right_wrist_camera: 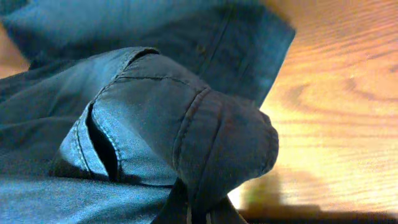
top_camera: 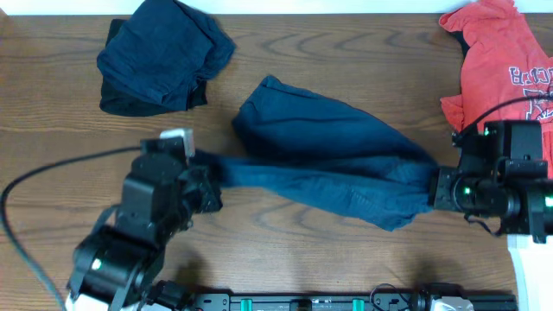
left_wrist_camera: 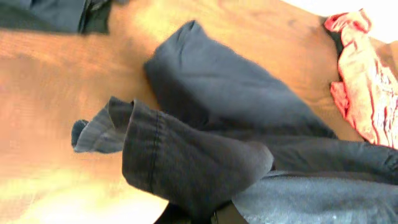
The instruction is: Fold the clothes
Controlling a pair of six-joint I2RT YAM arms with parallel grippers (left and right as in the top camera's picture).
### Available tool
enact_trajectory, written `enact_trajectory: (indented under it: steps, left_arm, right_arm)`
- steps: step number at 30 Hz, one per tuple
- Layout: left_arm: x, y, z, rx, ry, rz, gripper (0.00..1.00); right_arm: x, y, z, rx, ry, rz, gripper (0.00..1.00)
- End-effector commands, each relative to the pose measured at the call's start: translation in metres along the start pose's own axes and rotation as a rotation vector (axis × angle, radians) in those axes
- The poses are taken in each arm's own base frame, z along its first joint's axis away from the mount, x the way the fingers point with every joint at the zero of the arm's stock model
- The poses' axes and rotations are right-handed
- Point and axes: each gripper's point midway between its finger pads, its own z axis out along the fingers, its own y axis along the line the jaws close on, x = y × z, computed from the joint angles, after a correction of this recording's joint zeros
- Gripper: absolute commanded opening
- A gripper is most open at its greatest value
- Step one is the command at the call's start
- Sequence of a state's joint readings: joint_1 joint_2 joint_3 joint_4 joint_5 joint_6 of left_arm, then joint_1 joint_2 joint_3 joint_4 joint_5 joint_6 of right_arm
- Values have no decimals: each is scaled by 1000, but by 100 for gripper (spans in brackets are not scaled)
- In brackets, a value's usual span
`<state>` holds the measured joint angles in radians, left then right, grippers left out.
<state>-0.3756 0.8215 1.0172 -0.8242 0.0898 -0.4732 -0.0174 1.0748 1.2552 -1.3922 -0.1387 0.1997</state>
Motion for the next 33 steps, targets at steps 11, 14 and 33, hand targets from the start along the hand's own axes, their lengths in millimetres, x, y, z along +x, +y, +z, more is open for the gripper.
enact_trajectory:
  steps: [11, 14, 33]
  left_arm:
    - [-49, -11, 122, -56, -24, 142, 6]
    - [-54, -13, 149, -49, -38, 143, 6]
    - [-66, -15, 257, 2, -140, 157, 6]
  right_arm:
    - [-13, -48, 76, 141, 143, 71, 1]
    - [-12, -58, 97, 148, 154, 97, 1]
    - [-56, -89, 176, 154, 59, 195, 1]
